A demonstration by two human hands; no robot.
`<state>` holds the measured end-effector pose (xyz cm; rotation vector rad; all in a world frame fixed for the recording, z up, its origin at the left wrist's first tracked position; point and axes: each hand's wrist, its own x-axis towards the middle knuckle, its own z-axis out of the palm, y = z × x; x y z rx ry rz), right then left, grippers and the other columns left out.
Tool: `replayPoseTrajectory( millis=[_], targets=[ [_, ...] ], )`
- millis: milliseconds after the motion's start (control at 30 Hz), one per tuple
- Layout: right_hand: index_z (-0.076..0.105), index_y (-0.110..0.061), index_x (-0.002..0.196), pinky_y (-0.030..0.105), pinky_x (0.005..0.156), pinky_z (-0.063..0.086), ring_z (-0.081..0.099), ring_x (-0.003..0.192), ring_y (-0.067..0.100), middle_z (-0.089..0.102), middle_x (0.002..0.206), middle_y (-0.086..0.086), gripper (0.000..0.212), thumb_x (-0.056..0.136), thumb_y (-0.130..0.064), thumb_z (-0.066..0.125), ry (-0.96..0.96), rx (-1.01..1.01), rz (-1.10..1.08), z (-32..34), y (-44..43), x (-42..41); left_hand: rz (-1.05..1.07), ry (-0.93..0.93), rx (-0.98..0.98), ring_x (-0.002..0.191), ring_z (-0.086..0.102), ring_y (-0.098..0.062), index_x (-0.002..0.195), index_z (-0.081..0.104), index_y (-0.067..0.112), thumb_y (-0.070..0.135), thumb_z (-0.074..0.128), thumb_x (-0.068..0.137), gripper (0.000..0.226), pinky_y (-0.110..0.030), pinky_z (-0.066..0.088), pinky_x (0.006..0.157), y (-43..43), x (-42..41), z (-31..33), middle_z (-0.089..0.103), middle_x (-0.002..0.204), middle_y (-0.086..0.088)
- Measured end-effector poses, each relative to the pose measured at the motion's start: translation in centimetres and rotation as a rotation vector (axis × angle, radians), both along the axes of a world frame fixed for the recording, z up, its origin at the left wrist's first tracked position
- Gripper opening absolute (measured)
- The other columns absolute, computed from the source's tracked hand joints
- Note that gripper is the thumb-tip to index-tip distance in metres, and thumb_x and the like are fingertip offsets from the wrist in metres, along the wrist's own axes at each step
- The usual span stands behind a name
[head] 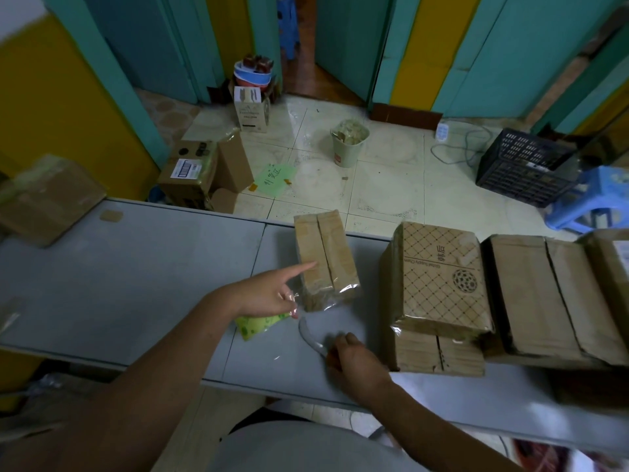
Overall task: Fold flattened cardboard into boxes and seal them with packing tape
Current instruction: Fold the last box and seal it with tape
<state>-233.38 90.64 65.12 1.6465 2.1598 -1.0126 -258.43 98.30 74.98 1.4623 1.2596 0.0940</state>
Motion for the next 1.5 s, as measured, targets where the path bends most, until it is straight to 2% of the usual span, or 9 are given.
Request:
replayPoseTrajectory(
  millis=[100,267,467,567,700,900,1000,1133,1500],
  targets=[
    [0.05,-0.015,0.144,0.03,0.102,0.045,0.057,0.12,0.024,0.051,0.138,0.009,0.053,0.101,-0.044,0.058,0.011,0.053,0.039,1.2,-0.2,0.3,0.008,-0.005,0.026,0.105,0.072,-0.003,0.156,0.014,0.071,0.024,0.075,0.097,0.097,-0.028,0.05,0.093,-0.4,-0.1,-0.6,0.08,0.105,0.009],
    [0.064,-0.027,0.105,0.024,0.083,0.046,0.057,0.1,0.014,0.059,0.106,-0.007,0.009,0.098,-0.028,0.058,0.564,0.613,-0.012,8.2,1.9,-0.1,0.002,-0.014,0.097,0.098,0.074,-0.002,0.155,0.007,0.072,0.017,0.071,0.099,0.102,-0.031,0.054,0.096,-1.2,-0.4,-1.8,0.08,0.099,0.014],
    [0.061,-0.02,0.129,0.042,0.095,0.046,0.049,0.118,0.023,0.057,0.132,0.0,0.029,0.103,-0.025,0.051,0.158,0.535,0.026,10.9,7.9,-1.1,0.052,0.135,0.402,0.102,0.074,-0.008,0.155,-0.002,0.073,0.03,0.069,0.102,0.099,-0.043,0.061,0.097,-2.4,-1.6,-3.0,0.08,0.112,0.008],
    [0.062,-0.017,0.131,0.043,0.101,0.048,0.047,0.119,0.023,0.058,0.132,0.003,0.029,0.105,-0.023,0.049,0.211,0.483,0.008,10.0,8.4,-1.0,0.001,0.319,0.563,0.101,0.074,-0.021,0.158,-0.011,0.065,0.028,0.063,0.105,0.098,-0.045,0.061,0.091,-3.1,-2.8,-4.5,0.077,0.124,-0.003],
    [0.062,-0.016,0.131,0.038,0.103,0.048,0.046,0.118,0.021,0.059,0.131,0.002,0.029,0.104,-0.021,0.052,0.265,0.512,-0.018,9.2,8.5,-0.7,-0.047,0.56,0.656,0.067,0.057,-0.015,0.157,-0.018,0.064,0.027,0.061,0.105,0.101,-0.034,0.053,0.068,-4.1,-3.3,-6.3,0.069,0.088,-0.001],
    [0.061,-0.017,0.134,0.026,0.103,0.042,0.044,0.121,0.017,0.058,0.132,0.0,0.031,0.103,-0.018,0.056,0.337,0.493,-0.051,8.9,8.1,-0.4,0.11,0.43,0.586,0.072,0.065,-0.005,0.163,0.009,0.059,0.037,0.073,0.096,0.095,-0.031,0.055,0.072,-5.7,-2.9,-8.6,0.054,0.151,0.016],
    [0.061,-0.017,0.136,0.018,0.104,0.033,0.042,0.125,0.015,0.057,0.134,-0.001,0.033,0.103,-0.018,0.057,0.368,0.477,-0.082,9.0,8.0,-0.2,0.332,0.42,0.632,0.07,0.062,-0.001,0.152,0.046,0.045,0.041,0.07,0.098,0.059,-0.032,0.055,0.071,-5.1,-2.7,-8.8,0.059,0.138,0.018],
    [0.061,-0.016,0.138,0.018,0.108,0.031,0.041,0.129,0.013,0.056,0.137,-0.001,0.036,0.102,-0.017,0.06,0.404,0.46,-0.125,8.8,7.9,-0.1,0.594,0.027,0.397,0.086,0.072,-0.006,0.105,0.075,0.033,0.039,0.071,0.101,0.009,-0.033,0.06,0.08,-3.6,-0.4,-7.2,0.077,0.094,0.012],
    [0.06,-0.019,0.139,0.031,0.118,0.04,0.043,0.132,0.01,0.054,0.138,-0.002,0.038,0.101,-0.012,0.059,0.459,0.409,-0.196,8.5,7.7,0.3,0.718,-0.311,0.149,0.084,0.078,-0.021,0.103,0.076,0.014,0.014,0.067,0.103,0.009,-0.029,0.061,0.068,-2.9,2.6,-6.3,0.08,0.093,-0.006]
  ],
)
